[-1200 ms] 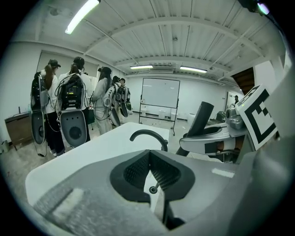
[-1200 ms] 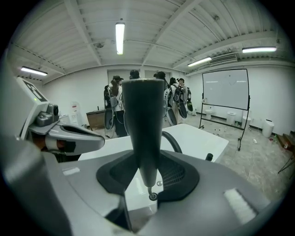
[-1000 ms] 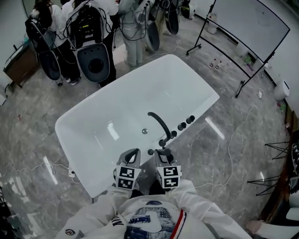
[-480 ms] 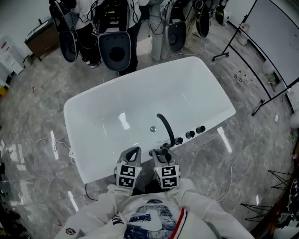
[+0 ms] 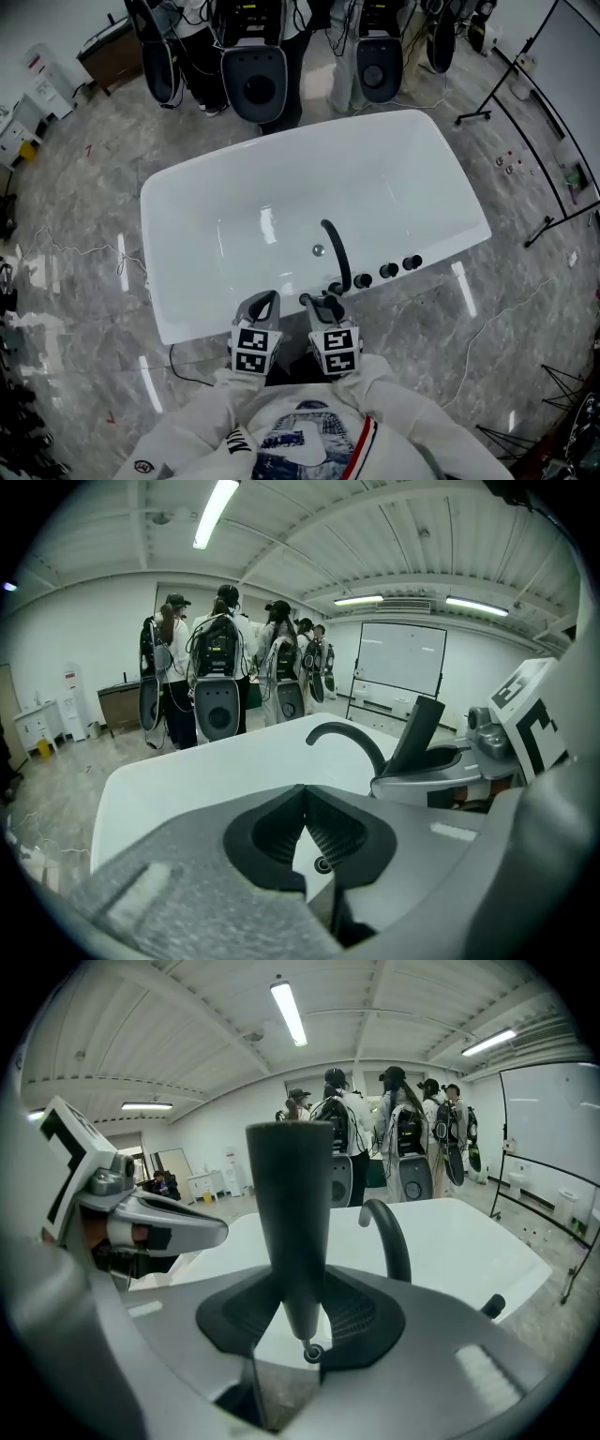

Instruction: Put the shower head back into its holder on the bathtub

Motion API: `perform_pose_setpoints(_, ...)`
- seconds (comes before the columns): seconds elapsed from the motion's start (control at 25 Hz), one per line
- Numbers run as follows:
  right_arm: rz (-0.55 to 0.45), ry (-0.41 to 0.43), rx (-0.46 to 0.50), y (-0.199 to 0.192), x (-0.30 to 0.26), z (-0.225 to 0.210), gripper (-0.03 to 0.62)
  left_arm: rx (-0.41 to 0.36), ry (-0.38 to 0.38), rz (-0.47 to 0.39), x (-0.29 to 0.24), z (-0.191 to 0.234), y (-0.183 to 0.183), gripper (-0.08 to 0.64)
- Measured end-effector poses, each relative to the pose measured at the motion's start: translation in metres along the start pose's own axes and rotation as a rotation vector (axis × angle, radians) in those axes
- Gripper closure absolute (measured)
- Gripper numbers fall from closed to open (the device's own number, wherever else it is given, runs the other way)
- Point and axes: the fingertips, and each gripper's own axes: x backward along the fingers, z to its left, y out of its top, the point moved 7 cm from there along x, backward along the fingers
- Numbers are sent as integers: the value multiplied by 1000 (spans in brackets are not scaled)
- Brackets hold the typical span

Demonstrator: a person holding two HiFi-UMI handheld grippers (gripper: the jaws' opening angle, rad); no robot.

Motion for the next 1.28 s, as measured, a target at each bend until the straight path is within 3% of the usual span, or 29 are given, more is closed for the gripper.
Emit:
perform_pose_setpoints(0.44, 33, 6, -30, -19, -9, -5, 453, 13, 17, 25, -3, -7, -17, 560)
perform_pose_setpoints(0.96, 34, -76, -44, -26, -20, 1, 454, -23, -101, 46, -33, -5, -31, 560)
perform_pose_setpoints(1.28, 54, -130, -66, -47, -34, 7, 453, 0, -141, 47, -49, 8, -48, 560)
